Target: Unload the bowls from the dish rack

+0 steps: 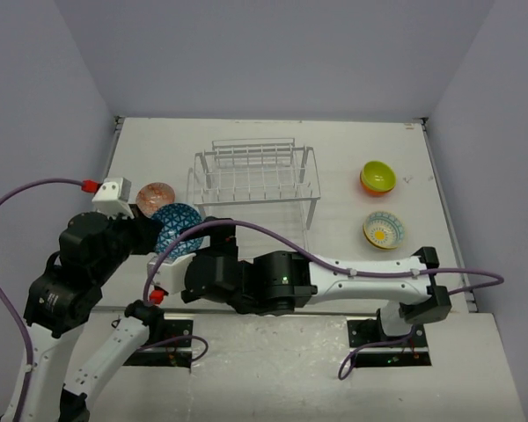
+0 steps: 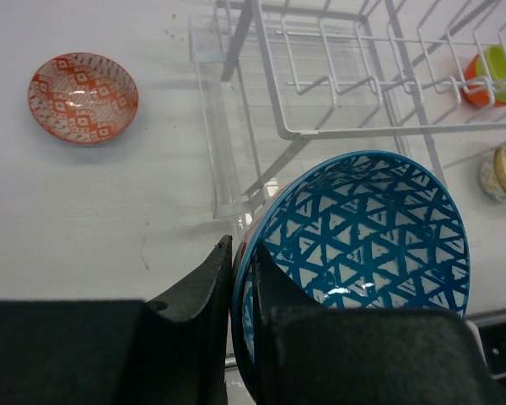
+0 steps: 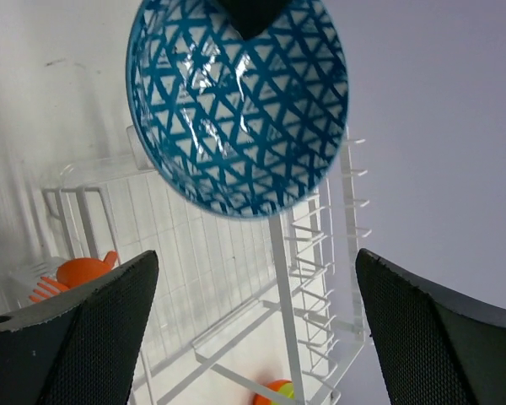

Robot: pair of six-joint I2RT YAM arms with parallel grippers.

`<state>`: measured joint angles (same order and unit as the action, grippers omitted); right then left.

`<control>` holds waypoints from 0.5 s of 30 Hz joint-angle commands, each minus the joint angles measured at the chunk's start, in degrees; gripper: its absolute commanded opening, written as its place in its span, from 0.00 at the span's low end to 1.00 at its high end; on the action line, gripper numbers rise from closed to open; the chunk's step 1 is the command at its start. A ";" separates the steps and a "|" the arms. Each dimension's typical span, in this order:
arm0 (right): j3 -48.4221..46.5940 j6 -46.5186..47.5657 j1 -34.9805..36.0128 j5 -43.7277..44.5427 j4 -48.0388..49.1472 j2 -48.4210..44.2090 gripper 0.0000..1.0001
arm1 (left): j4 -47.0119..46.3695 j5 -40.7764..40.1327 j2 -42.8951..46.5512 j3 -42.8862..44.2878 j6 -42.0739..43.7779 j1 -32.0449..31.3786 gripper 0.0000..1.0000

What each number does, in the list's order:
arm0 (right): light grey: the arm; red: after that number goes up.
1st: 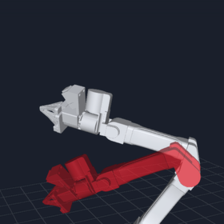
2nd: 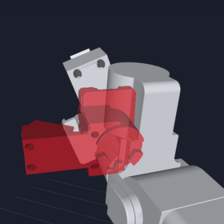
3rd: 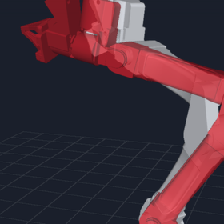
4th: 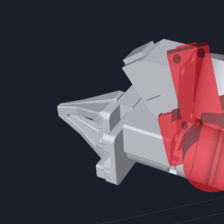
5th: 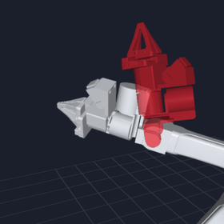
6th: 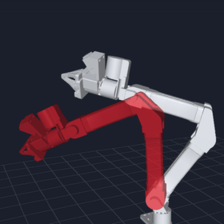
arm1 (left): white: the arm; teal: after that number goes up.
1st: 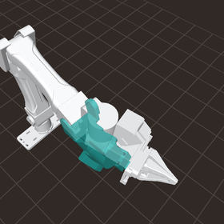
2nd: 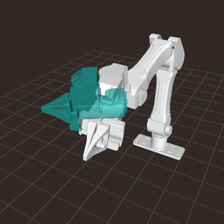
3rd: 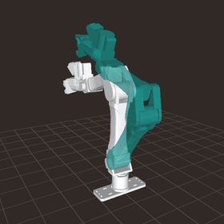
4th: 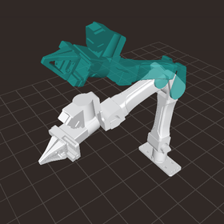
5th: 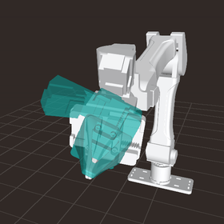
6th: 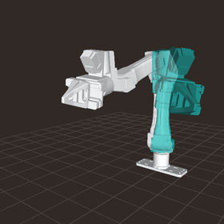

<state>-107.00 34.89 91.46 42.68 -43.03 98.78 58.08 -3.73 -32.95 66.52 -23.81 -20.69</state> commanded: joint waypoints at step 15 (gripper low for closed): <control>27.88 -29.70 0.74 -6.54 14.98 -37.92 0.99 | -21.07 -25.76 -24.08 5.99 -9.85 12.21 0.00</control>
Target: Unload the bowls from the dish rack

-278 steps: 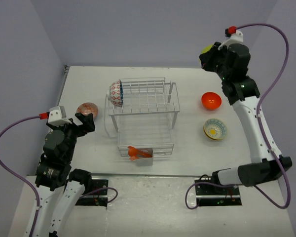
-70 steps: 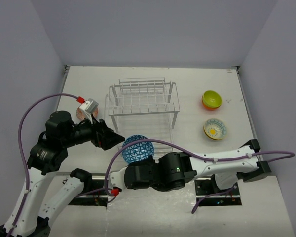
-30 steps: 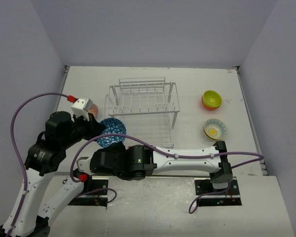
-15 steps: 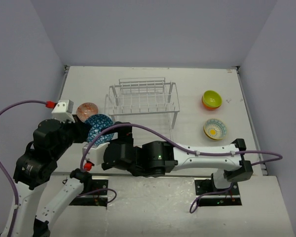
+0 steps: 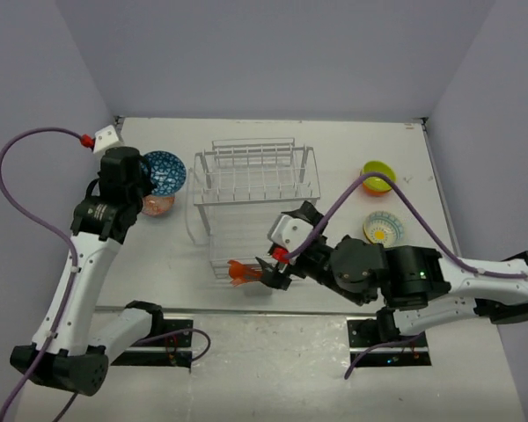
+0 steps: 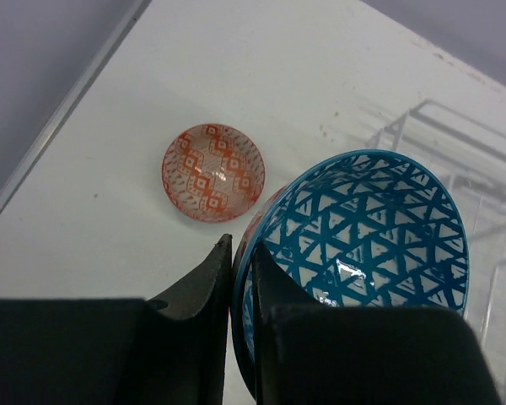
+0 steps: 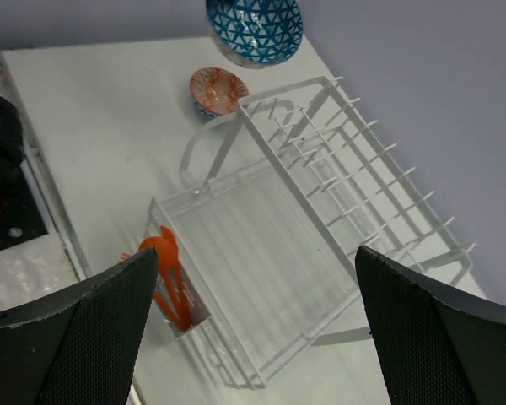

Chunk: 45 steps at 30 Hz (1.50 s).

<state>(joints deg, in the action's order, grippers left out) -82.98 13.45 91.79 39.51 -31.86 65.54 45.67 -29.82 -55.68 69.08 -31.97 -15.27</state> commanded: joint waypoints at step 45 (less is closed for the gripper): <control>29.63 -12.40 0.32 -9.89 9.88 -34.69 0.99 | -49.71 19.72 -22.28 -28.82 -11.89 28.63 0.01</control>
<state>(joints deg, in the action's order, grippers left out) -53.87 1.65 91.92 29.80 -23.66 31.66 2.48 -9.06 -78.13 40.45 -42.46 13.10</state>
